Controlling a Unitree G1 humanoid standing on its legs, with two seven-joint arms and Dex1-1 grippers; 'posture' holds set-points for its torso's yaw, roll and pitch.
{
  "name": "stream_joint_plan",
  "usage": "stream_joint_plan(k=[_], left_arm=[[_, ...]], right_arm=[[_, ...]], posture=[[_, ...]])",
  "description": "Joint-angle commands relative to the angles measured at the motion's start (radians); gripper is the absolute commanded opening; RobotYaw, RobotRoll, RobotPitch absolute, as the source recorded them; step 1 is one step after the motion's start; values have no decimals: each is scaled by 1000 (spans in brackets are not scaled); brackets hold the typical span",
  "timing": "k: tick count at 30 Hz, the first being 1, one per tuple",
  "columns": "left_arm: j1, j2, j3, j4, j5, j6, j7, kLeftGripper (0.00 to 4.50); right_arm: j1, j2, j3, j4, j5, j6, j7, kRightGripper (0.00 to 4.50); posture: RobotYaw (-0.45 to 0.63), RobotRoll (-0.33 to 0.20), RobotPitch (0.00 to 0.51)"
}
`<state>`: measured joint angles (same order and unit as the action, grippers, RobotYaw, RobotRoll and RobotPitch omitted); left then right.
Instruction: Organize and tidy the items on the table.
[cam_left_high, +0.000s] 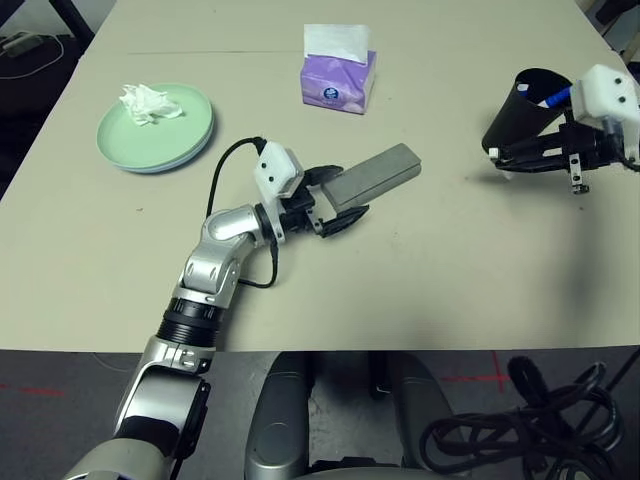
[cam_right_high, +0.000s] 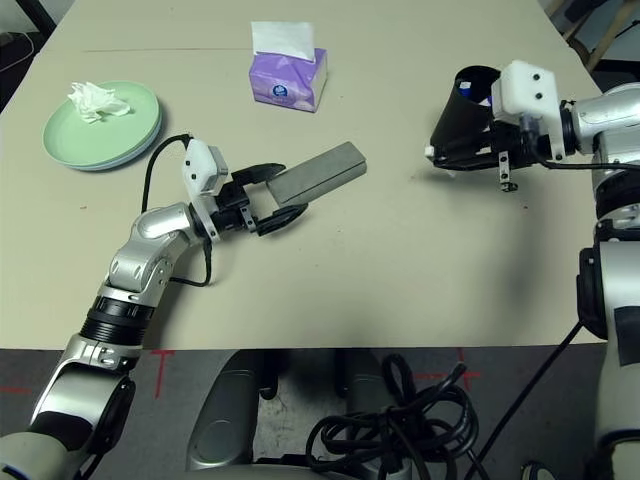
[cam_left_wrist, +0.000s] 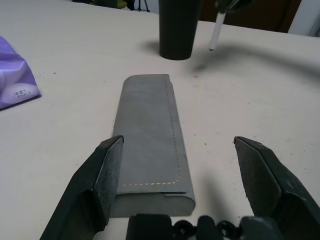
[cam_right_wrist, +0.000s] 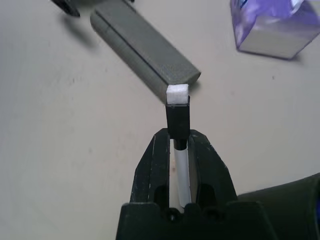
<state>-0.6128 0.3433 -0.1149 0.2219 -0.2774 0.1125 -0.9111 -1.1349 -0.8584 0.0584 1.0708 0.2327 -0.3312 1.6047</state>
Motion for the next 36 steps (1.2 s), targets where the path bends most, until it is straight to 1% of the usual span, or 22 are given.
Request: stream_joint_plan(k=[1, 3, 5, 9, 11, 13, 18, 21, 25, 31, 36], left_arm=[[-3, 4, -2, 25, 11, -28, -22, 4500], [-3, 5, 0, 31, 13, -34, -25, 4500], [-9, 5, 2, 42, 14, -40, -25, 4500], [-5, 11, 9, 41, 14, -42, -25, 4500], [-1, 16, 12, 35, 13, -38, -25, 4500], [-2, 20, 14, 36, 13, -36, -26, 4500], [-8, 21, 17, 41, 15, -32, -20, 4500], [-6, 21, 17, 39, 16, -31, -15, 4500], [4, 21, 19, 26, 17, -25, -5, 4500], [18, 28, 20, 11, 17, -22, 0, 4500], [20, 31, 20, 9, 17, -20, 2, 4500]], right_arm=[[95, 21, -127, -135, 116, 114, -38, 342], [180, 54, -196, -250, 175, 180, -122, 342], [247, 83, -242, -346, 208, 232, -197, 342], [375, 158, -311, -530, 266, 322, -355, 342], [430, 215, -338, -619, 285, 354, -467, 342], [472, 263, -351, -687, 280, 377, -577, 342], [536, 347, -350, -788, 253, 394, -765, 342], [540, 397, -345, -819, 235, 383, -860, 342], [494, 445, -352, -829, 225, 393, -976, 342], [389, 431, -370, -804, 242, 463, -1064, 342], [303, 408, -413, -772, 261, 548, -1167, 342]], posture=[[46, 0, 156], [43, 0, 149], [44, 0, 145], [49, 0, 138], [53, 0, 137], [56, 0, 137], [57, 0, 135], [57, 0, 134], [65, 0, 129], [73, 0, 126], [71, 0, 123]])
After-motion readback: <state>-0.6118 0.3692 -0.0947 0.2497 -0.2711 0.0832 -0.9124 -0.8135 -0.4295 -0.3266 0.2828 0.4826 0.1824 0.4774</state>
